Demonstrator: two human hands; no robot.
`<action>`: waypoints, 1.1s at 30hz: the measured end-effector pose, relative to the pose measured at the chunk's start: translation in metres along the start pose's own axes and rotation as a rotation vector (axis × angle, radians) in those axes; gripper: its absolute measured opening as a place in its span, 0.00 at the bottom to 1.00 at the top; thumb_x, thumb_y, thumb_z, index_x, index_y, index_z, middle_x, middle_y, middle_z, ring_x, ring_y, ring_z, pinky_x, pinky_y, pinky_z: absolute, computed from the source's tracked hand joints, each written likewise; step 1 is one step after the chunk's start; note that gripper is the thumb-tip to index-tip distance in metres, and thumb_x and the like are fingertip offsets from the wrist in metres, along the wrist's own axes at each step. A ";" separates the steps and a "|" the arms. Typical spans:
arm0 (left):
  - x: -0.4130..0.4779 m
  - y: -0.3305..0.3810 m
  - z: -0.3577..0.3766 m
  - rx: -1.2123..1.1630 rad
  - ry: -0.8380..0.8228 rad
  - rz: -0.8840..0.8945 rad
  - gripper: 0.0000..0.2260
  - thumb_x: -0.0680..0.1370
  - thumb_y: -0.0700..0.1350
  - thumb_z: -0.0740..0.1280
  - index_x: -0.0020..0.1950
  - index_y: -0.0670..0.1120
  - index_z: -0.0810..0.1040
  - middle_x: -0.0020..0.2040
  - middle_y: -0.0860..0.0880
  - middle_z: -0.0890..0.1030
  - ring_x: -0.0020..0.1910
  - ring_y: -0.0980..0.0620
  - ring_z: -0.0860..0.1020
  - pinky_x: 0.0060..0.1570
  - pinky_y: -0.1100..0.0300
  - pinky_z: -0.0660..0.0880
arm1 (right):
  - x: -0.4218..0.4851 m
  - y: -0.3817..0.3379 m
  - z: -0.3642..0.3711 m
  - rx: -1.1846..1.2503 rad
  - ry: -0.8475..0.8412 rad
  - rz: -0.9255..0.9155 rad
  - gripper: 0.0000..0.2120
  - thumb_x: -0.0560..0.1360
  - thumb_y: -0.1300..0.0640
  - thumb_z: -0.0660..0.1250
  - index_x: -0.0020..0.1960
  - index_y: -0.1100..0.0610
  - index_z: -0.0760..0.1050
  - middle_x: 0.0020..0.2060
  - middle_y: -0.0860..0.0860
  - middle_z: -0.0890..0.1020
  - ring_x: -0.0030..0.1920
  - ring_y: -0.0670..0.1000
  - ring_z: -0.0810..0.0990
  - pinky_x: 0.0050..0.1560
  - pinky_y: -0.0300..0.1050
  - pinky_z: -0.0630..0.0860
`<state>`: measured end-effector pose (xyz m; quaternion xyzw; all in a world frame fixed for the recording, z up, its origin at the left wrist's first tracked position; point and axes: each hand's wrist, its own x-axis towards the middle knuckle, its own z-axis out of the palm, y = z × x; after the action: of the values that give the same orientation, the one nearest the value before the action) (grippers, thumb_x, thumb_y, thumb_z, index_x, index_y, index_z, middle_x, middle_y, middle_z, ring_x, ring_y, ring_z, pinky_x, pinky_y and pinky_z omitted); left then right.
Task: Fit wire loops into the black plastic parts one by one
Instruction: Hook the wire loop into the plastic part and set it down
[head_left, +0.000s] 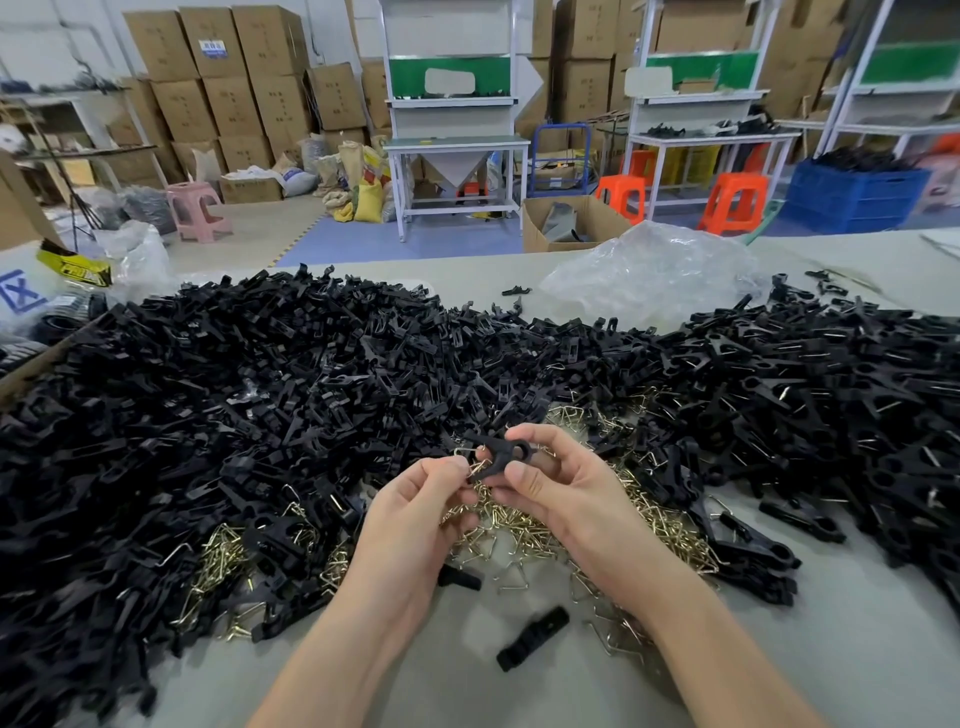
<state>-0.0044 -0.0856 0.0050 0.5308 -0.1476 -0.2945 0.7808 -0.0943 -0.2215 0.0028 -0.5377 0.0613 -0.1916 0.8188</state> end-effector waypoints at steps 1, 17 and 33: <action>0.000 0.000 0.000 0.003 -0.001 0.001 0.12 0.80 0.41 0.67 0.38 0.48 0.85 0.40 0.48 0.82 0.35 0.58 0.77 0.40 0.60 0.75 | 0.000 0.000 0.000 -0.018 -0.001 0.000 0.17 0.72 0.61 0.72 0.60 0.60 0.76 0.55 0.61 0.85 0.56 0.57 0.85 0.56 0.44 0.81; 0.000 -0.003 -0.002 0.023 -0.088 -0.030 0.10 0.74 0.45 0.71 0.48 0.39 0.79 0.38 0.46 0.80 0.35 0.56 0.77 0.37 0.62 0.77 | -0.003 0.000 -0.001 -0.107 -0.022 0.013 0.15 0.72 0.59 0.73 0.58 0.56 0.80 0.52 0.59 0.86 0.49 0.53 0.85 0.53 0.41 0.81; -0.009 -0.006 -0.002 0.089 -0.443 -0.109 0.29 0.71 0.70 0.70 0.58 0.47 0.82 0.35 0.50 0.71 0.34 0.51 0.76 0.31 0.56 0.76 | -0.012 0.001 0.010 -0.378 -0.145 0.002 0.14 0.78 0.57 0.66 0.61 0.56 0.82 0.40 0.45 0.83 0.31 0.49 0.80 0.34 0.49 0.82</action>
<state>-0.0120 -0.0806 -0.0005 0.4944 -0.2994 -0.4388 0.6881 -0.1017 -0.2080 0.0046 -0.6941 0.0374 -0.1368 0.7058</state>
